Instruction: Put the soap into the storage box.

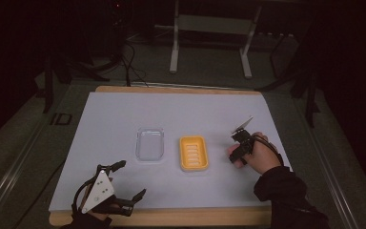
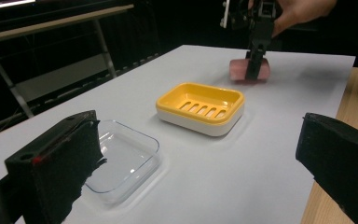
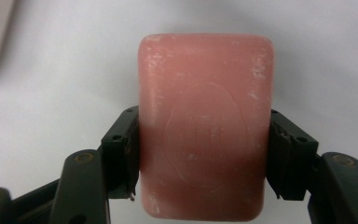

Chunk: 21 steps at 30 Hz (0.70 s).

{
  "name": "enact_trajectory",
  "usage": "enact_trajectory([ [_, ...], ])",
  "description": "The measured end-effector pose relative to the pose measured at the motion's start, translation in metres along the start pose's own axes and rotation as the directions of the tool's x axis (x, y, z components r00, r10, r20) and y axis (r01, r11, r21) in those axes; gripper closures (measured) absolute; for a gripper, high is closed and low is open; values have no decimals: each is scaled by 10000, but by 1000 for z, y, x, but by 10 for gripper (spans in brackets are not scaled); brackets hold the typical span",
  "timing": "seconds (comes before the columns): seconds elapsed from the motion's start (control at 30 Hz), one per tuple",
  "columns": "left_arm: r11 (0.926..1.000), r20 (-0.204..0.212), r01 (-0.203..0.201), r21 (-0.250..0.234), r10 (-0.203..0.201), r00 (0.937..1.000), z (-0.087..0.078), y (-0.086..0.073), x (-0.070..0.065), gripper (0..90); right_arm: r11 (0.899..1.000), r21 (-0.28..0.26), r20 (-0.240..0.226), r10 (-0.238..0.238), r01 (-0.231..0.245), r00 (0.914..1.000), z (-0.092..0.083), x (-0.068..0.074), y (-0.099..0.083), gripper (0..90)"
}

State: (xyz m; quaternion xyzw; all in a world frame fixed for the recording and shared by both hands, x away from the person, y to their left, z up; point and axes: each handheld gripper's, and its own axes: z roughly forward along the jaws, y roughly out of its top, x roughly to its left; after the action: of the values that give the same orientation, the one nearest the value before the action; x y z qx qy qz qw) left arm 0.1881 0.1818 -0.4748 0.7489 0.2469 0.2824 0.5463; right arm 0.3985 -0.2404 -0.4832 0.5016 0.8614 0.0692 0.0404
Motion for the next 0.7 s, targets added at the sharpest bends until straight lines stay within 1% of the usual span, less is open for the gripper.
enact_trajectory([
  [0.03,10000,-8,-2,-6,2,10000,0,0,0,6,9991,-177,106,394,-392,9992,-5,2,-1,379],
  [0.07,10000,-10,-2,-15,2,10000,0,0,0,7,9973,-267,287,693,-685,9972,-8,3,-1,379],
  [0.1,10000,-9,-6,-27,6,10000,0,0,0,6,9898,-501,483,1356,-1332,9896,-14,6,-2,379],
  [0.13,10000,-13,1,-26,-1,10000,0,0,0,7,9873,-564,482,1513,-1485,9873,-17,6,-2,379],
  [0.17,10000,-17,-5,-16,5,10000,0,0,0,7,9865,-555,536,1570,-1540,9861,-20,7,-2,379],
  [0.23,10000,-15,2,-16,-2,10000,0,0,0,6,9790,-608,642,1984,-1946,9780,-28,9,-2,379],
  [0.3,10000,-21,-9,-4,9,10000,0,0,0,7,9713,-696,515,2312,-2274,9715,-36,11,0,379],
  [0.33,10000,-27,-15,-5,15,10000,0,0,0,6,9708,-780,524,2312,-2268,9715,-39,12,0,379],
  [0.37,10000,-29,-12,-12,12,10000,0,0,0,6,9677,-810,501,2433,-2389,9687,-42,13,1,379],
  [0.43,10000,-43,-1,-27,1,10000,0,0,0,6,9670,-996,518,2402,-2344,9693,-49,17,3,379],
  [0.5,10000,-55,0,-30,-1,10000,0,0,0,6,9659,-985,487,2452,-2396,9683,-52,19,4,379],
  [0.53,10000,-55,5,-23,-5,10000,0,0,0,6,9653,-1146,366,2403,-2348,9700,-59,23,7,379],
  [0.63,10000,-65,13,-45,-13,10000,0,0,0,7,9652,-1311,231,2313,-2264,9726,-67,31,11,379],
  [0.7,10000,-58,13,-35,-13,10000,0,0,0,6,9644,-1393,152,2292,-2249,9733,-70,34,12,380],
])
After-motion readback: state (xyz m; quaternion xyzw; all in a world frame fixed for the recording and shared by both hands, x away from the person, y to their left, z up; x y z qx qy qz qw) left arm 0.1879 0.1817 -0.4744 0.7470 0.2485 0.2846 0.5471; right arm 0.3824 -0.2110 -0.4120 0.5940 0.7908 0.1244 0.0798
